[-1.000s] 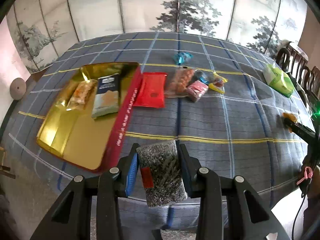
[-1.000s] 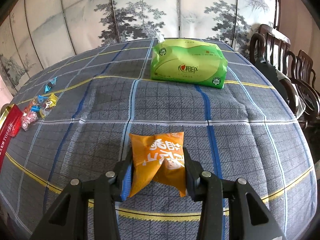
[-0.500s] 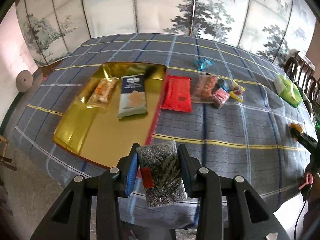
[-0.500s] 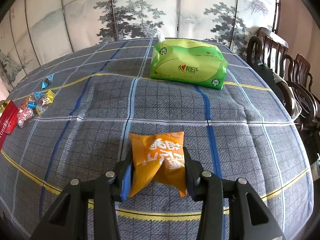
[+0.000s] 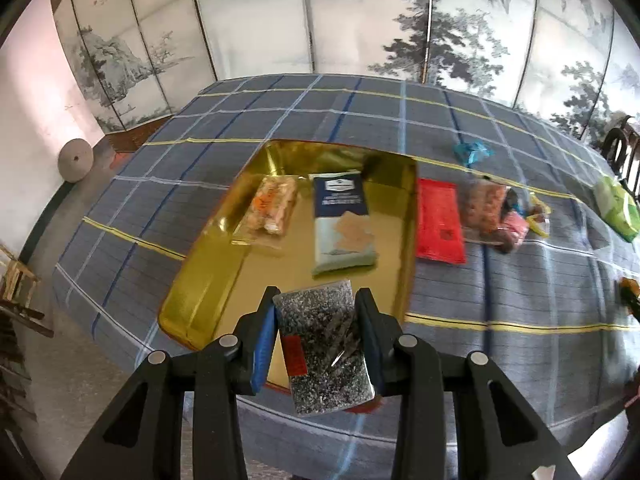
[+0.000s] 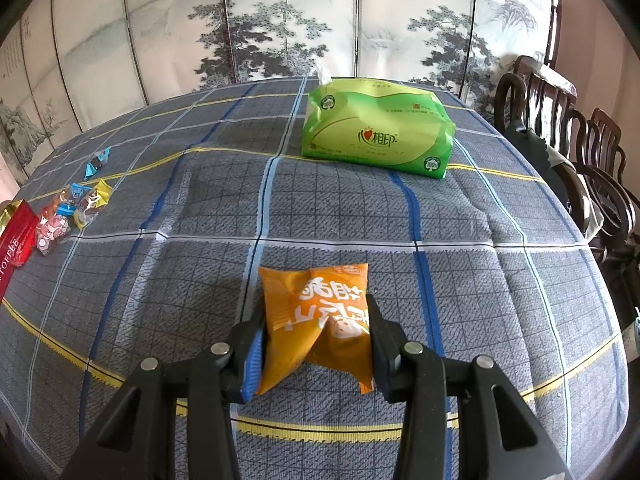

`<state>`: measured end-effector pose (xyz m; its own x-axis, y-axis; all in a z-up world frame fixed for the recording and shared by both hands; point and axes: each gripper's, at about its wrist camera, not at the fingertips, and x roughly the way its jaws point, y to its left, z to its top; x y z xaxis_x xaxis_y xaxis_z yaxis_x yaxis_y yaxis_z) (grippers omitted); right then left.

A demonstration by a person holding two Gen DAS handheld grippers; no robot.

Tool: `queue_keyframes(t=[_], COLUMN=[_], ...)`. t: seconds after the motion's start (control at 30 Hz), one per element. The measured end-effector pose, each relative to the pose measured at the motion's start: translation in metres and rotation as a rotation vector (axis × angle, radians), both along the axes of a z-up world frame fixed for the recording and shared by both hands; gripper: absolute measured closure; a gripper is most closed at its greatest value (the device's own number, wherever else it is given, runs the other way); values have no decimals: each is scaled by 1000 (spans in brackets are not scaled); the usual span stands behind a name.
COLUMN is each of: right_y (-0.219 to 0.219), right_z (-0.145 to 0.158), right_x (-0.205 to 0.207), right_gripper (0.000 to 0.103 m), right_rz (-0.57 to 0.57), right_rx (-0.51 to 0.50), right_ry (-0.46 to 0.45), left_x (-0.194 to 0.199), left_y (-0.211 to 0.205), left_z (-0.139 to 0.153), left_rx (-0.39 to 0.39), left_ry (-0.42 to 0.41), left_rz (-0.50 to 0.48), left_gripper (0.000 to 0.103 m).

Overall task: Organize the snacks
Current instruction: 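Carry the grey seaweed bag into the gold tin and open the left gripper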

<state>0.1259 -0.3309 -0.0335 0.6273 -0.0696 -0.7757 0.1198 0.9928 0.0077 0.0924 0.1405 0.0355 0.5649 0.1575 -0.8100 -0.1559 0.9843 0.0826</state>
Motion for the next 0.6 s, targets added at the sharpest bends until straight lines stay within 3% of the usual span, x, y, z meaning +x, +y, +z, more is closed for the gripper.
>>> queue_keyframes(t=[0.6], right_y=[0], right_z=[1], right_x=[-1], right_gripper=[59], right_rz=[2], right_rx=[-8], right_ry=[3], left_x=[46], left_y=[46], left_z=[-31], left_rx=[81], left_ry=[44], left_rz=[49], left_gripper=[71])
